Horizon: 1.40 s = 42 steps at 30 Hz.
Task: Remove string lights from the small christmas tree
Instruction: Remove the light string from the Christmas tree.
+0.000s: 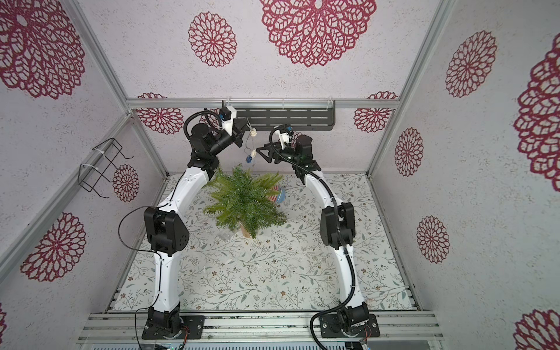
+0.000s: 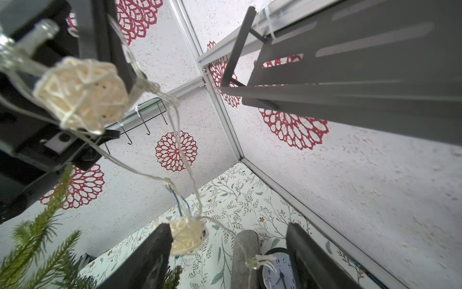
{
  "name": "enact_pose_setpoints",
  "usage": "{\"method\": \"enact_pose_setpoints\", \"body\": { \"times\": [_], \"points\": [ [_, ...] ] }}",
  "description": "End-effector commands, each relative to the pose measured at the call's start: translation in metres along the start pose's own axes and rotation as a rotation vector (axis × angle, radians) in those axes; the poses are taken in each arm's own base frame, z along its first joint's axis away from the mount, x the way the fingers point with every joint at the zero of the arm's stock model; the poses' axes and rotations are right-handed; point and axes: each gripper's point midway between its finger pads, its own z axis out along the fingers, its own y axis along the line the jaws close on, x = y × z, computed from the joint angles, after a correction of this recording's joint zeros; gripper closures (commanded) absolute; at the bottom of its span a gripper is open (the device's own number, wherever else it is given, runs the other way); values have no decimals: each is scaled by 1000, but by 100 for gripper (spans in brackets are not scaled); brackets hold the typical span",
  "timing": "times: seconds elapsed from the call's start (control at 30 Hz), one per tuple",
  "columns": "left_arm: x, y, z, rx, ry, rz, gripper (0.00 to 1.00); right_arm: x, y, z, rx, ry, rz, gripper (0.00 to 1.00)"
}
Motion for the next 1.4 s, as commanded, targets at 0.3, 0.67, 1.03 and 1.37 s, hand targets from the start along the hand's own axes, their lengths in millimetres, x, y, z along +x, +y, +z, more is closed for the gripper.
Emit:
{"method": "enact_pose_setpoints", "body": {
  "times": [0.3, 0.67, 1.03, 1.37],
  "points": [
    [-35, 3, -9, 9, -59, 12, 100, -42, 43, -5, -120, -71, -108, 25],
    [-41, -10, -12, 80, -74, -18, 100, -46, 28, 4, -84, -110, -109, 28],
    [-49, -22, -13, 154, -101, -58, 100, -43, 18, 9, -34, -125, -106, 39],
    [-47, -34, -13, 238, -118, -102, 100, -40, 21, 11, -57, -122, -107, 59]
  ]
}}
